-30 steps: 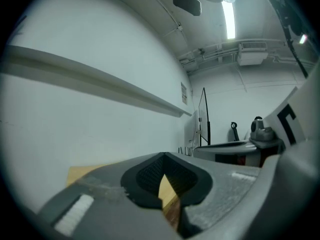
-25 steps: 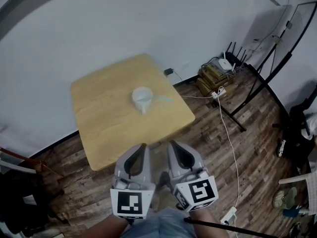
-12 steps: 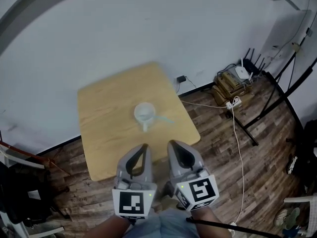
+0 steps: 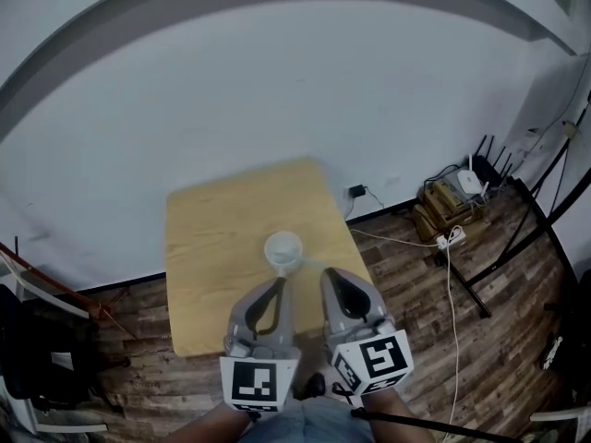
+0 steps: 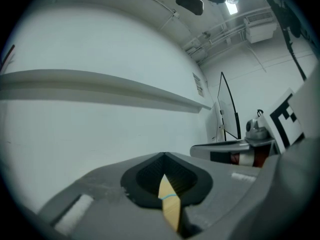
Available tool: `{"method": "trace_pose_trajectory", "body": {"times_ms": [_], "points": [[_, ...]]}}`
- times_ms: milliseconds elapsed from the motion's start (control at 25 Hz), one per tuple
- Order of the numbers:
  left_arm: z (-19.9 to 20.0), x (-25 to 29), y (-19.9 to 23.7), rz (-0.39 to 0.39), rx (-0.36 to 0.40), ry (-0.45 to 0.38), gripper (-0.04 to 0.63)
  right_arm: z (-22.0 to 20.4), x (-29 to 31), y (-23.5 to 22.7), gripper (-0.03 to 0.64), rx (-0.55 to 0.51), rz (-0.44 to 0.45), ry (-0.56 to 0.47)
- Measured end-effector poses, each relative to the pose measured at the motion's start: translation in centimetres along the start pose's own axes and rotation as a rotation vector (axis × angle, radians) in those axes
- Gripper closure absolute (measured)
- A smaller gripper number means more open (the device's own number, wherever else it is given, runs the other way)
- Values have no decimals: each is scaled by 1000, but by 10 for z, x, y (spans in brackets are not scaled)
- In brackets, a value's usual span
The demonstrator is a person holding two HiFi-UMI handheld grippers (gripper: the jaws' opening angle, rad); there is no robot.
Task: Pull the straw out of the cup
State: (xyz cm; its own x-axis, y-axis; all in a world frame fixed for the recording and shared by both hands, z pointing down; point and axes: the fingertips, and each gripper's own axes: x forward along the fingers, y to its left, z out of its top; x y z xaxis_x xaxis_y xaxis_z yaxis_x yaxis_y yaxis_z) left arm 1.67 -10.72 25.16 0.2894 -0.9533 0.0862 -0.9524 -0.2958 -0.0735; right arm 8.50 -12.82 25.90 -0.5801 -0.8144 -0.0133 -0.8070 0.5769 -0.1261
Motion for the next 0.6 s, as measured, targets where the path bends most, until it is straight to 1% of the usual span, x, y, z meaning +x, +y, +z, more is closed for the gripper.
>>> {"method": "trace_pose_trajectory", "body": {"times_ms": [200,320,440,600], "points": [[2,11,16,22,-8,-13,577,-1,20,1,609,-9,20,9],[-3,20,28,19,-29,-13,577,-9,33,1,609,-7,16,30],[-13,32,40,16,-48,6,577,-21,48,-1,610,2,11,65],[-32,42,54,1,-40,41,577,-40,60,0,610,20,0,102]]}}
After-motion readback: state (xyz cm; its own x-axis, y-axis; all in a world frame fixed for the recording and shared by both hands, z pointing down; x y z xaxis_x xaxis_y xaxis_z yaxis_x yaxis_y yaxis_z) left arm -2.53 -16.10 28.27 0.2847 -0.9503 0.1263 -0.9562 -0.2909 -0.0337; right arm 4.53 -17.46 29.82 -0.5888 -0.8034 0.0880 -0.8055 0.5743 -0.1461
